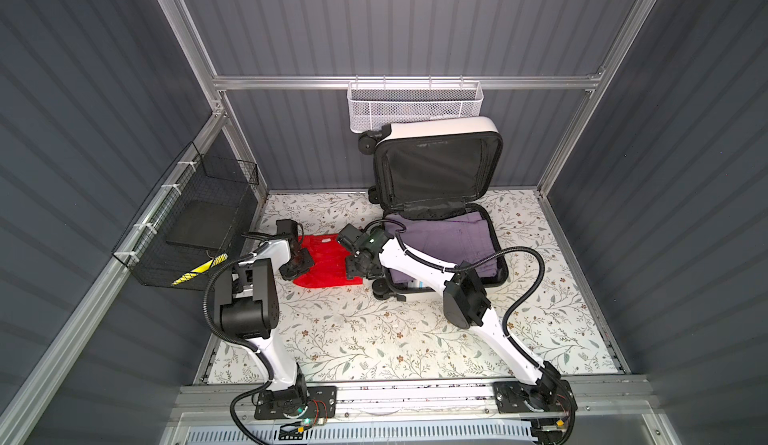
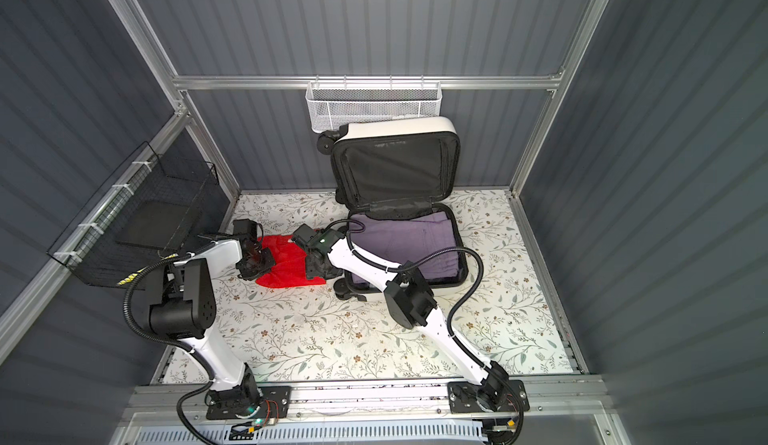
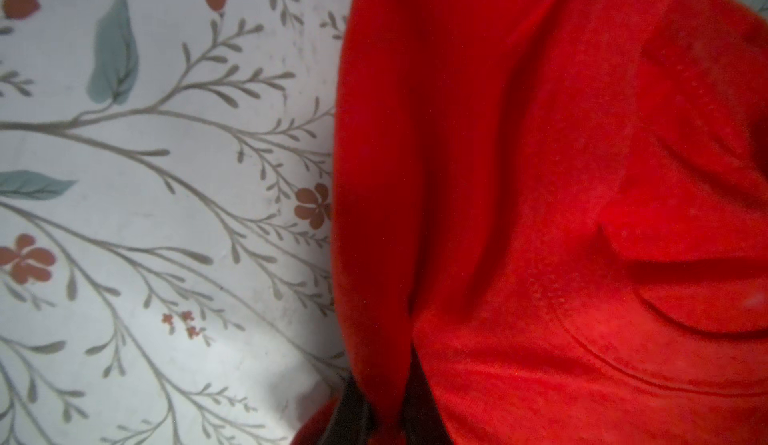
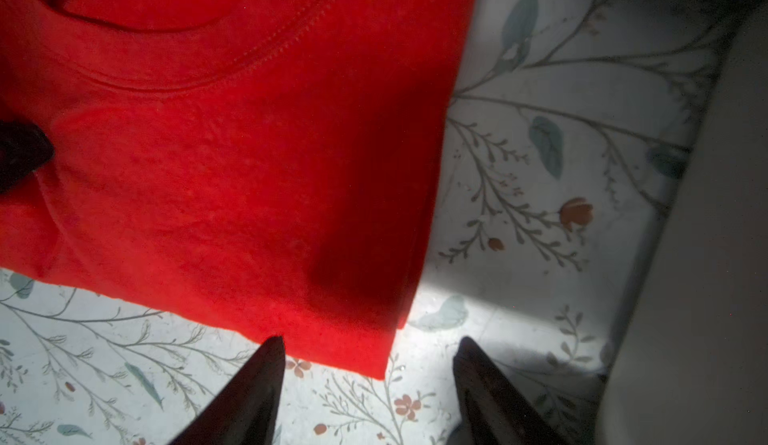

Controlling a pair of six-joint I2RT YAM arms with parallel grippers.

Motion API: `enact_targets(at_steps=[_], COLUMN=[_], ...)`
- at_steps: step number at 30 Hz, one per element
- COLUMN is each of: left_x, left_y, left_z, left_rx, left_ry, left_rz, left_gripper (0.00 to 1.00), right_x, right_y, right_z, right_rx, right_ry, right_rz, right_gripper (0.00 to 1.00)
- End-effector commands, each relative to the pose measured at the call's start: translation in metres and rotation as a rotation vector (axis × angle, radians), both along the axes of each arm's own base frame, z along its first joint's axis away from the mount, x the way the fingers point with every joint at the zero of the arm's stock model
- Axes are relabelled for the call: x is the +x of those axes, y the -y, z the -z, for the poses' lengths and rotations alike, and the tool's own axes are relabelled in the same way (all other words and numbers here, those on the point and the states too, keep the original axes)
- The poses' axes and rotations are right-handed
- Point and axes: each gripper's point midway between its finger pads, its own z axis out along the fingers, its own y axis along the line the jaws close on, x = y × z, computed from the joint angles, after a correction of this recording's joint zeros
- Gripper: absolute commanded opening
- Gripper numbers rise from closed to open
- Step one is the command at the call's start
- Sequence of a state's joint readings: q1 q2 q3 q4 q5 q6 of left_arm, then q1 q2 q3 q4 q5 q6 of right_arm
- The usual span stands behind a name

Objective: Pack the luggage
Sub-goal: 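Move the right gripper to the red T-shirt and grasp its edge nearest the suitcase, then lift the red T-shirt with both grippers and carry it into the suitcase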

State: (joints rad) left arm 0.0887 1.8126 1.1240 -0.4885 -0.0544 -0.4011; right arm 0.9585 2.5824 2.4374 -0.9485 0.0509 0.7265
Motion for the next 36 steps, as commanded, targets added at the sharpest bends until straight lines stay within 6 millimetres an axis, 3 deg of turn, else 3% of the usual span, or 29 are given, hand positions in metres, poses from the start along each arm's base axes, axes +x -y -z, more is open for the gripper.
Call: enact_targets(at_steps=[1,17,20,22,25,29,36], left_x=[-0.035,-0.035,-0.035,-0.032,-0.031,-0.021,0.006], left_y=[-0.007,-0.004,-0.003,-0.002,0.0,0.005,0.027], left_z=[0.017,0.016,0.016,0.014,0.01,-0.006,-0.064], left_rx=[0.019,0.002,-0.002,-0.006,-0.018,-0.046,-0.161], left_ry=[-0.128,-0.119,-0.118,-0.11,-0.102,-0.061,0.1], left_rz=[-0.028,-0.021,-0.018,-0.013,-0.002,0.017,0.062], left_gripper=[0.03,0.03,0.03,0.02,0.0,0.0,0.0], right_x=[-0.003,-0.004,-0.003,-0.002,0.003,0.013,0.028], right_y=[-0.009,-0.015,-0.018,-0.021,-0.025,-0.027,-0.019], right_z=[0.011,0.035,0.038,0.037,0.026,-0.005,-0.094], right_rx=[0.017,0.043,0.061,0.08,0.124,0.189,0.304], right_ry=[-0.023,-0.082,-0.089,-0.091,-0.08,-0.044,0.069], right_rz=[0.007,0.03,0.025,0.017,-0.003,-0.032,-0.071], right_gripper=[0.67,0.67,0.63,0.54,0.29,0.0,0.0])
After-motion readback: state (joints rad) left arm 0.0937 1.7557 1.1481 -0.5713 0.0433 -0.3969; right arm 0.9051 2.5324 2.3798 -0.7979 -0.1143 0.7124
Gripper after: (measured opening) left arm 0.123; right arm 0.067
